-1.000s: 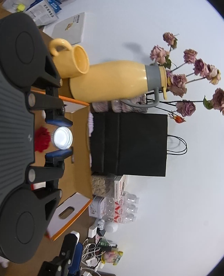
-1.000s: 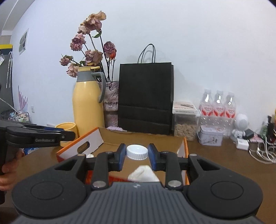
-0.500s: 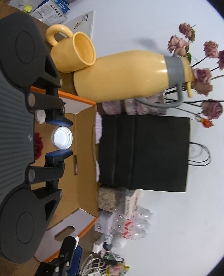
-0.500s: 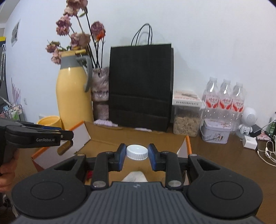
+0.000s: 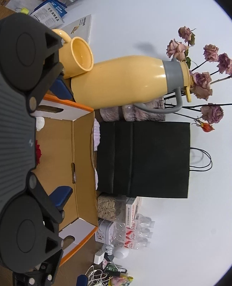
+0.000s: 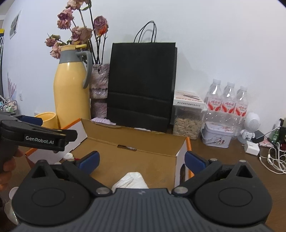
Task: Organize objects
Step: 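Carry both white caps into the box and open both grippers, then withdraw both grippers from the box back toward the pile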
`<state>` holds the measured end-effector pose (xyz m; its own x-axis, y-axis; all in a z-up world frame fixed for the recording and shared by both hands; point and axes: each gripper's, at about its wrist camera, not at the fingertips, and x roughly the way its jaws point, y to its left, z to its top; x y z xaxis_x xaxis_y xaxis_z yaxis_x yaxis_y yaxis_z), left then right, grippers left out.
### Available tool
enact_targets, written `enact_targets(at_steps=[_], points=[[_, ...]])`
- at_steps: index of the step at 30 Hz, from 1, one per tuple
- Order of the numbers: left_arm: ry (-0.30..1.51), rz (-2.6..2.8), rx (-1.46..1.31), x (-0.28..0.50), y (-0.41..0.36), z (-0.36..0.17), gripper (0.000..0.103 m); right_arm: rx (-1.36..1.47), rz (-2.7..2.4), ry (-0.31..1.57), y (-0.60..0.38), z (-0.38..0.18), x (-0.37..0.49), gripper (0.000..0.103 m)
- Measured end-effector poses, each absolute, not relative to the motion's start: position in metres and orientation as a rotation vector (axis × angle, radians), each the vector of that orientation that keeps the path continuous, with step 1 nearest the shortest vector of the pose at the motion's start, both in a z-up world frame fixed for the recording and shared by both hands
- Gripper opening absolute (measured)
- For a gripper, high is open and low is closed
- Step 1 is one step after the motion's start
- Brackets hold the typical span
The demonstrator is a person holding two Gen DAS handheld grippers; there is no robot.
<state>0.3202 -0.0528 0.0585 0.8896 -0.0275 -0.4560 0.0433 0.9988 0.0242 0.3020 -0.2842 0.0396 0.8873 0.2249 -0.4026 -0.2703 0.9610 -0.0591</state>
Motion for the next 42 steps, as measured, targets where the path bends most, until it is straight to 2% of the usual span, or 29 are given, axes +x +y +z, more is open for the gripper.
enact_targets(at_steps=[13,23,35,42], points=[[0.354,-0.080,0.011,0.258,-0.050,0.087,0.103,-0.110,0.234,0.273,-0.289,0.065,0.235,0.103],[0.340,-0.092,0.022,0.196,-0.034,0.094,0.103,-0.100,0.231,0.245,-0.287,0.075,0.176,0.103],[0.344,-0.090,0.025,0.124,-0.009,0.083,0.103,-0.065,0.251,0.259,-0.287,0.059,0.121,0.103],[0.363,-0.080,0.038,0.088,0.008,0.062,0.103,-0.049,0.240,0.330,-0.296,0.031,0.098,0.103]])
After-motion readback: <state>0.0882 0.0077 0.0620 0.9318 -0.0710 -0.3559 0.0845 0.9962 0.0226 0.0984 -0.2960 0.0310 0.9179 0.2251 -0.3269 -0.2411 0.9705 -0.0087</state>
